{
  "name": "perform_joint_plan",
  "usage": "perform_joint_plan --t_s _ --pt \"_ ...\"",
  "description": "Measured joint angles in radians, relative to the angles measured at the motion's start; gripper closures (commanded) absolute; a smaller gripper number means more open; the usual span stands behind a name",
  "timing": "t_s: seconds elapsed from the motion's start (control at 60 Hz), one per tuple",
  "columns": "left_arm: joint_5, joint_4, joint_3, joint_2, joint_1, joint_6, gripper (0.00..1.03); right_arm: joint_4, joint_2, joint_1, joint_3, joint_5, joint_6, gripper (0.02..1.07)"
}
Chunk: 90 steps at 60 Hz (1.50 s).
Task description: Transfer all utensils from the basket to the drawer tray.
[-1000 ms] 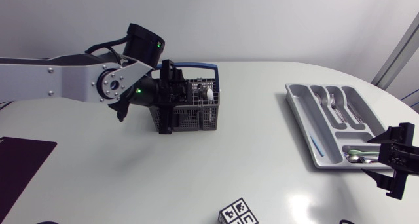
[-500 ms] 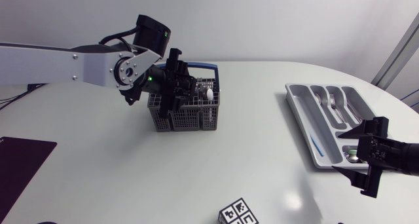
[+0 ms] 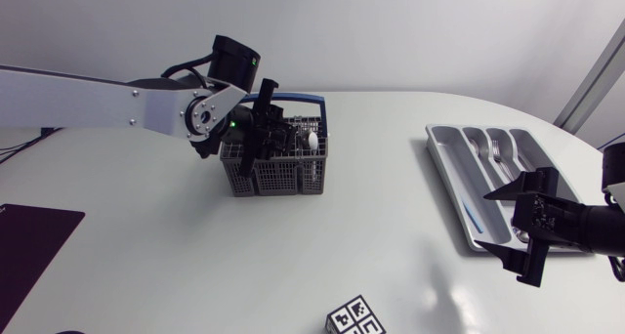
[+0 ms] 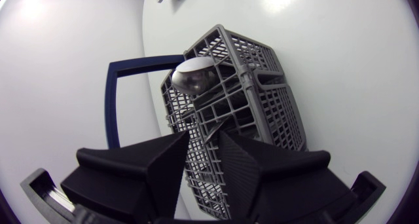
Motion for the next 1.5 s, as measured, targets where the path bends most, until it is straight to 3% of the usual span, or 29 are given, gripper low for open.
perform_joint_plan --t_s 0.283,0.733,1.5 --pt "0.000 0.000 0.000 0.001 0.000 0.013 1.00 0.007 0.000 0.000 -0.024 0.000 0.003 0.07" --pt "-0.007 -0.005 0.002 -0.002 0.000 0.026 1.00 0.014 -0.018 0.013 -0.042 0.001 0.006 0.07" --pt "-0.008 -0.203 0.061 -0.208 0.000 0.024 1.00 -0.094 -0.235 0.084 -0.067 0.019 0.060 0.07"
